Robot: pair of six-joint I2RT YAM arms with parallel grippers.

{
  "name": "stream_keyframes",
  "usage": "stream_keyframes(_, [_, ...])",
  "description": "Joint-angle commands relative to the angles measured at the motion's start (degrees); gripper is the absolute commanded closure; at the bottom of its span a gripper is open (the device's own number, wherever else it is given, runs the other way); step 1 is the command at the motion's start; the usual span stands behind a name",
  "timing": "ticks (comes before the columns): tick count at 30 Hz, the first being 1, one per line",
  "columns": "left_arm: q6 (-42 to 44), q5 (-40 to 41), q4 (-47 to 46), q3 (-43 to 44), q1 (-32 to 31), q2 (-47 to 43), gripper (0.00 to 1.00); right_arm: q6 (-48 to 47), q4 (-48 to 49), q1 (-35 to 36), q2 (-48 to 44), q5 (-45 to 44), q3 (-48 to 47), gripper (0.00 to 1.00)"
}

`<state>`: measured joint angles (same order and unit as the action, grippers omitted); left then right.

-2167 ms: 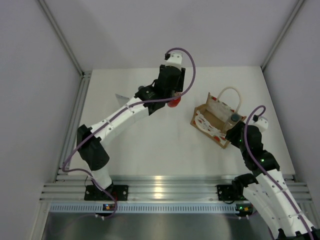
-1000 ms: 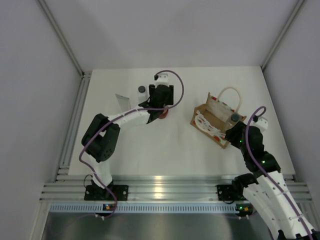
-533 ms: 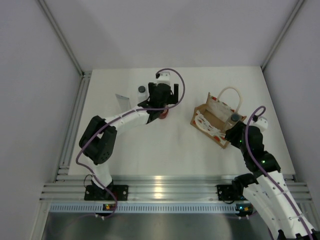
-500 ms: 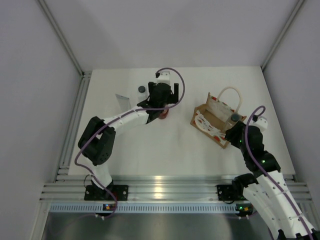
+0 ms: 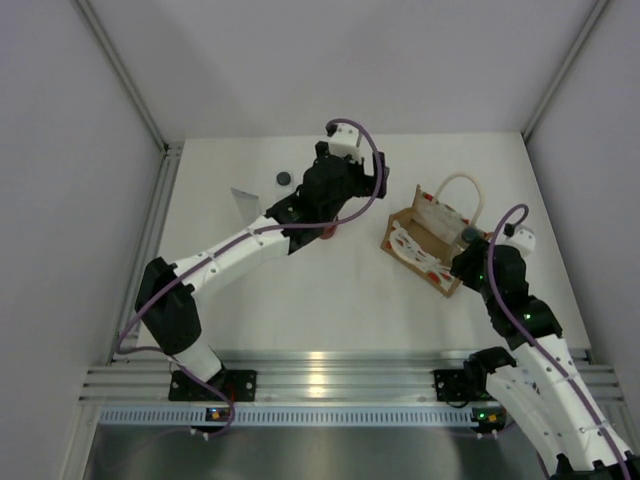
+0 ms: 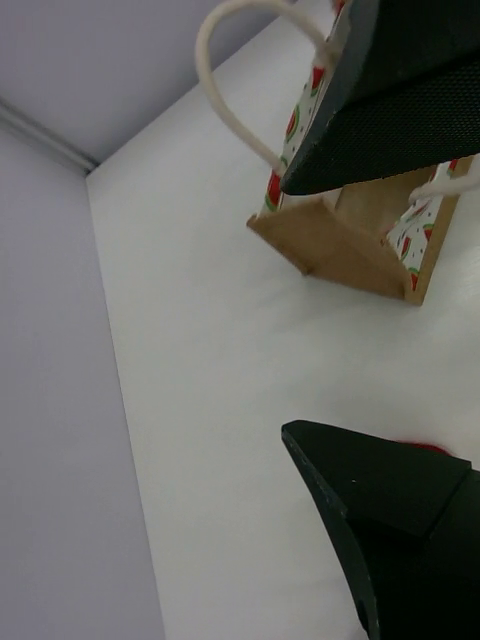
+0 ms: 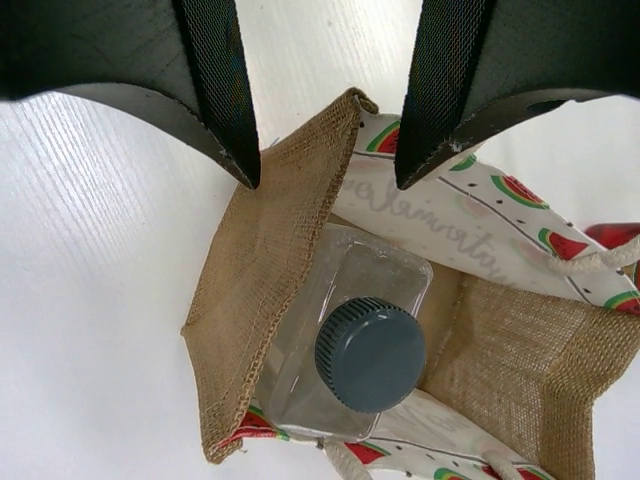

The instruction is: Take the personal care products out of the canvas bag

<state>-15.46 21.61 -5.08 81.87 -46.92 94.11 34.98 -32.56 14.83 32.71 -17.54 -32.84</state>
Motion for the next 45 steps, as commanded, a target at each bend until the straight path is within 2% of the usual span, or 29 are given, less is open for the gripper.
stream_keyframes(1, [0.4,-11.3,-0.1,3.9,-2.1,-1.3,0.02,-0.8,0.0,-1.0,0.2,-2.8,-3.4,0.45])
stream_keyframes(6, [0.4,-23.5,1.6,12.4,-5.5,4.9,0.02,-0.7,-1.7,-1.6,1.4,-4.4,-3.6,0.45])
stream_keyframes(13, [3.5,-25.3,8.2,25.0,-11.5,17.9,0.02,0.6,-2.5,-2.8,-1.3,-4.6,-1.5,0.45])
stream_keyframes(18, [3.3,-25.6,9.3,27.6,-12.5,23.5,0.03,1.5,-3.1,-2.9,-2.6,-4.5,-1.0,0.46])
stream_keyframes(25, [4.4,-29.8,9.7,28.1,-12.4,26.5,0.03,1.9,-3.6,-3.0,-3.3,-5.7,-1.6,0.46])
stream_keyframes(45, [1.8,-28.1,10.8,33.6,-12.5,34.9,0.04,0.8,-11.7,-3.1,-9.8,-11.6,-11.0,0.46])
